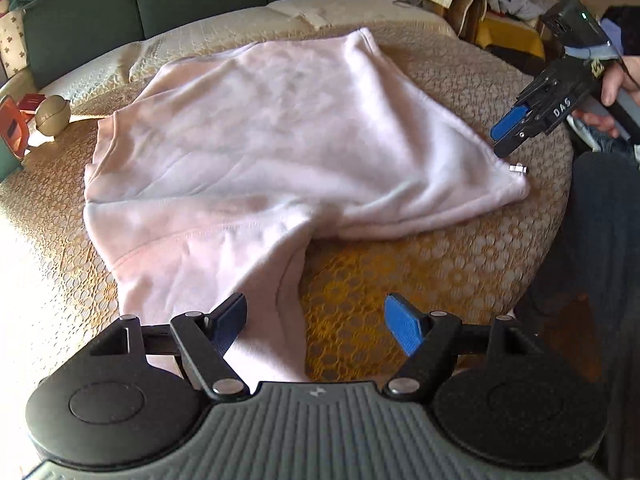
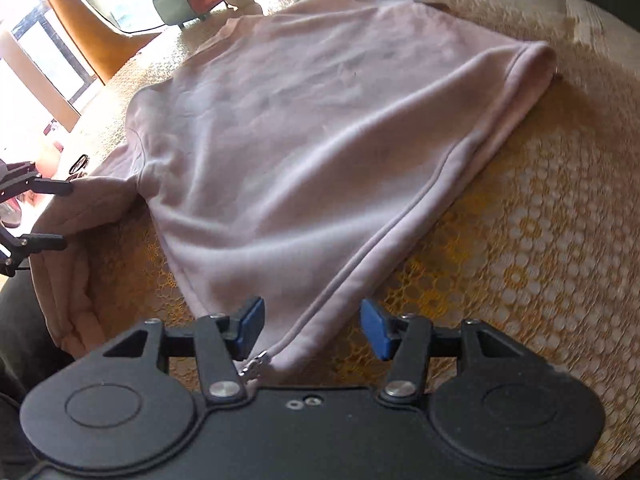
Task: Fold clothes
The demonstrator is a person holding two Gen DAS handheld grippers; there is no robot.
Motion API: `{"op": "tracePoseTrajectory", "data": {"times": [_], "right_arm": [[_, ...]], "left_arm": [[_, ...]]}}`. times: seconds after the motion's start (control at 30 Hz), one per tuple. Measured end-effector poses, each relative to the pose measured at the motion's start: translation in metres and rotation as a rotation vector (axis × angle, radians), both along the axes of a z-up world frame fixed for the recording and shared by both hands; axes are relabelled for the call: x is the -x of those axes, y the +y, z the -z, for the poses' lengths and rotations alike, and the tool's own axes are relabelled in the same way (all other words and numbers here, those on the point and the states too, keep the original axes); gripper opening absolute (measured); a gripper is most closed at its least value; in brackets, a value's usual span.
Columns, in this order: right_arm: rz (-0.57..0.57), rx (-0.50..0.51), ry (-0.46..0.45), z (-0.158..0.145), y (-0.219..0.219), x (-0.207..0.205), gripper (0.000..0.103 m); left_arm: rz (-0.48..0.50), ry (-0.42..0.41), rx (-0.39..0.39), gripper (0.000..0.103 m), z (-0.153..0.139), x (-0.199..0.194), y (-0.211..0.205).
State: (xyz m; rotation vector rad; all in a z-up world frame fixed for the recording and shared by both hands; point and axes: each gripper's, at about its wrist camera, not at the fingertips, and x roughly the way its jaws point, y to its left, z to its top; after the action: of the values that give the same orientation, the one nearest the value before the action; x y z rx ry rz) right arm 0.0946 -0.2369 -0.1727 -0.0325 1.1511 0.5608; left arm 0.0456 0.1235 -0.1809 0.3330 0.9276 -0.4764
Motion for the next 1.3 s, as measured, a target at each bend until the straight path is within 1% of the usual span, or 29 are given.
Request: {"op": "tracePoseTrajectory", "data": {"times": [0.07, 0.17, 0.27, 0.3, 0.37, 0.43, 0.5, 0.57, 0.67, 0.77, 0.87, 0.93, 1.0, 1.1, 1.2, 1.3], "right_arm": [[0.034, -0.007, 0.039, 0.008, 0.006, 0.003, 0.103], [0.085, -0.012, 0.093, 0.02, 0.014, 0.006, 0.103], [0.126, 0.076, 0.06, 0.022, 0.015, 0.007, 0.103], [0.132, 0.062, 0.07, 0.021, 0.009, 0.006, 0.103], [0.129, 0.088, 0.056, 0.019, 0.003, 0.007, 0.103], [0.138, 0.075, 0.063, 0.017, -0.005, 0.009, 0.103], [0.153, 0.025, 0.093, 0.015, -0.009, 0.009, 0.103], [0.164, -0.005, 0.162, 0.018, -0.007, 0.007, 0.103], [0.178, -0.006, 0.202, 0.023, -0.004, 0.008, 0.103], [0.22, -0.061, 0.256, 0.028, -0.006, 0.007, 0.103], [0.185, -0.065, 0.234, 0.028, 0.009, 0.009, 0.103], [0.134, -0.027, 0.191, 0.026, 0.017, 0.012, 0.103], [0.107, 0.011, 0.172, 0.023, 0.019, 0.016, 0.103], [0.047, 0.1, 0.097, 0.012, 0.015, 0.025, 0.103], [0.028, 0.199, 0.057, 0.004, 0.0, 0.032, 0.103], [0.059, 0.267, 0.038, -0.002, -0.031, 0.036, 0.103]], "left_arm": [[-0.008, -0.014, -0.027, 0.076, 0.002, 0.005, 0.0], [0.0, -0.02, -0.031, 0.076, 0.003, 0.011, -0.001], [0.002, -0.014, -0.035, 0.076, 0.005, 0.012, 0.0], [0.003, -0.013, -0.034, 0.076, 0.005, 0.011, 0.0], [0.006, -0.015, -0.024, 0.076, 0.002, 0.012, 0.0], [0.004, -0.014, -0.01, 0.076, 0.001, 0.012, 0.002], [0.002, -0.011, -0.008, 0.076, 0.001, 0.011, 0.003], [0.009, -0.011, -0.016, 0.076, 0.002, 0.01, 0.003], [0.008, -0.007, -0.025, 0.076, 0.004, 0.009, 0.002], [0.015, 0.008, -0.034, 0.076, 0.009, 0.009, 0.001], [0.021, 0.02, -0.049, 0.076, 0.014, 0.009, 0.0], [0.02, 0.028, -0.048, 0.076, 0.016, 0.01, 0.0], [0.024, 0.042, -0.046, 0.076, 0.018, 0.012, -0.001], [0.069, 0.066, -0.038, 0.076, 0.016, 0.016, -0.006], [0.113, 0.079, -0.011, 0.076, 0.012, 0.022, -0.014], [0.165, 0.087, 0.029, 0.076, 0.004, 0.028, -0.024]]}}
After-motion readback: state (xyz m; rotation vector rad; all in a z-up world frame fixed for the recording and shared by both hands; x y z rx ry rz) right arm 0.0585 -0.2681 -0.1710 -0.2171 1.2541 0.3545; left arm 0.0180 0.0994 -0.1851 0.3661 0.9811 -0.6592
